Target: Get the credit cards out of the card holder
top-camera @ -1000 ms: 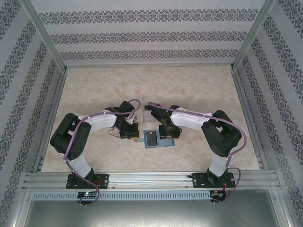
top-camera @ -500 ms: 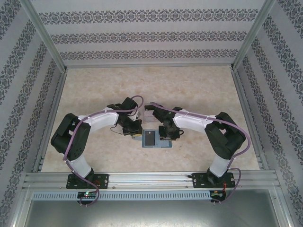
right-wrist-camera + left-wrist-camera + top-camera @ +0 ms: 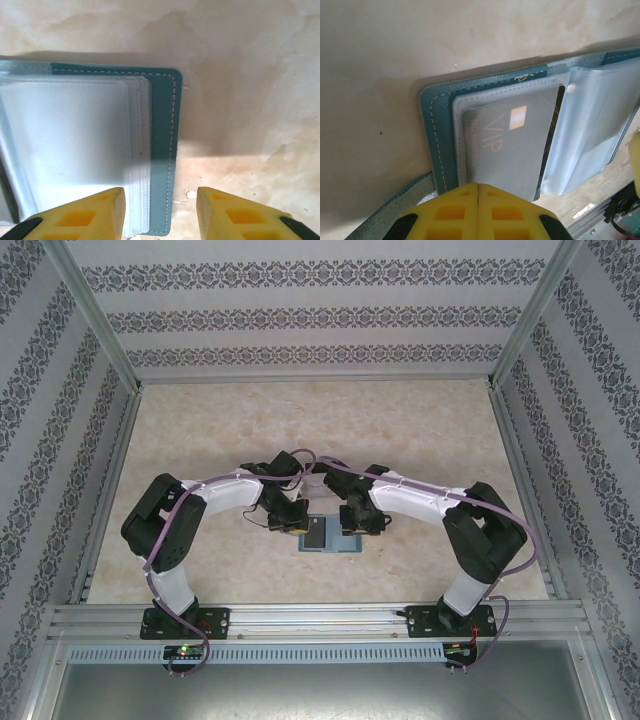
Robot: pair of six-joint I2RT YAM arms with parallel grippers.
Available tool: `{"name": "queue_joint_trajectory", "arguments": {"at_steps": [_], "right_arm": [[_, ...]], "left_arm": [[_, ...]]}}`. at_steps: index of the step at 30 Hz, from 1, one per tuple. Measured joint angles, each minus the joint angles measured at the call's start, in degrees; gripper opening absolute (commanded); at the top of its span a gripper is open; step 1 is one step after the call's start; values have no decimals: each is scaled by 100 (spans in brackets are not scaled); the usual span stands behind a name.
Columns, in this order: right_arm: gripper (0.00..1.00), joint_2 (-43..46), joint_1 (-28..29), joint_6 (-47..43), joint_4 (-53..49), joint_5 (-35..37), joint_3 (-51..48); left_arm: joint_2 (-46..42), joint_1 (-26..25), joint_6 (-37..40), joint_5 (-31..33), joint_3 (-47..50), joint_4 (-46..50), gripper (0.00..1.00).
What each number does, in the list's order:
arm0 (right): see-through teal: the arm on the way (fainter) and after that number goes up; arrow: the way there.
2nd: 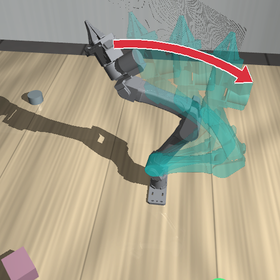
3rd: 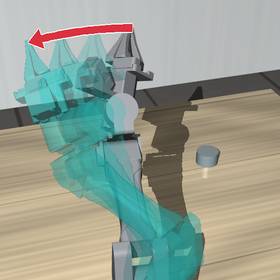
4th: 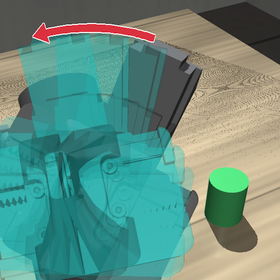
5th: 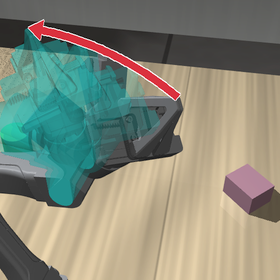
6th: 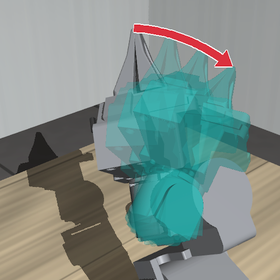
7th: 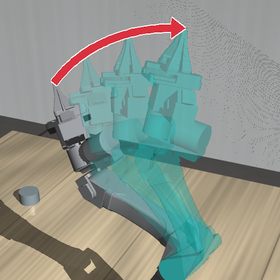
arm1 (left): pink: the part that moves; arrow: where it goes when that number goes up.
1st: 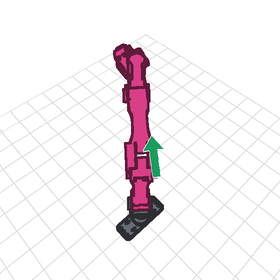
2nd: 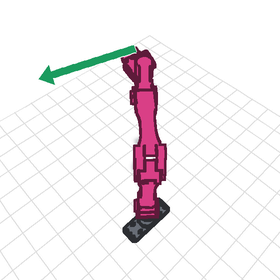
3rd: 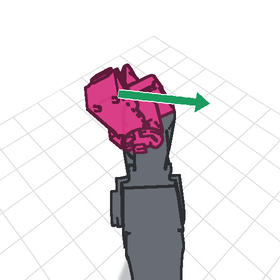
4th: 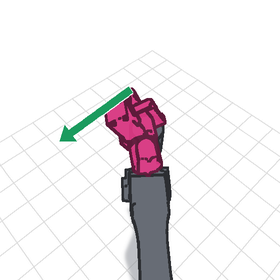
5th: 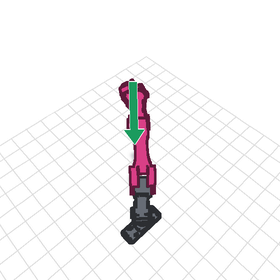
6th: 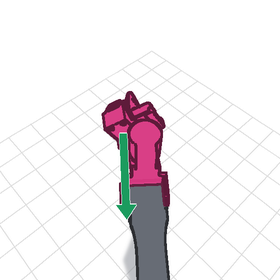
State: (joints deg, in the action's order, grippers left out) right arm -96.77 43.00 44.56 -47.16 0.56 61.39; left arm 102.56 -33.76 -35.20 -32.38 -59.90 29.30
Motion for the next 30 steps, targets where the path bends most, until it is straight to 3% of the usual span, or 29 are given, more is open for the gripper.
{"name": "queue_joint_trajectory", "arguments": {"at_steps": [11, 19, 30], "right_arm": [[24, 308, -2, 227, 1019, -957, -52], [23, 46, -15, 680, 2221, -1805, -391], [23, -234, -15, 813, 2715, -2020, -612]], "left_arm": [[0, 0, 0, 2, 31, -20, 0], [0, 0, -2, 4, 63, -22, 0], [-2, 0, -4, 9, 107, -20, 0]]}}
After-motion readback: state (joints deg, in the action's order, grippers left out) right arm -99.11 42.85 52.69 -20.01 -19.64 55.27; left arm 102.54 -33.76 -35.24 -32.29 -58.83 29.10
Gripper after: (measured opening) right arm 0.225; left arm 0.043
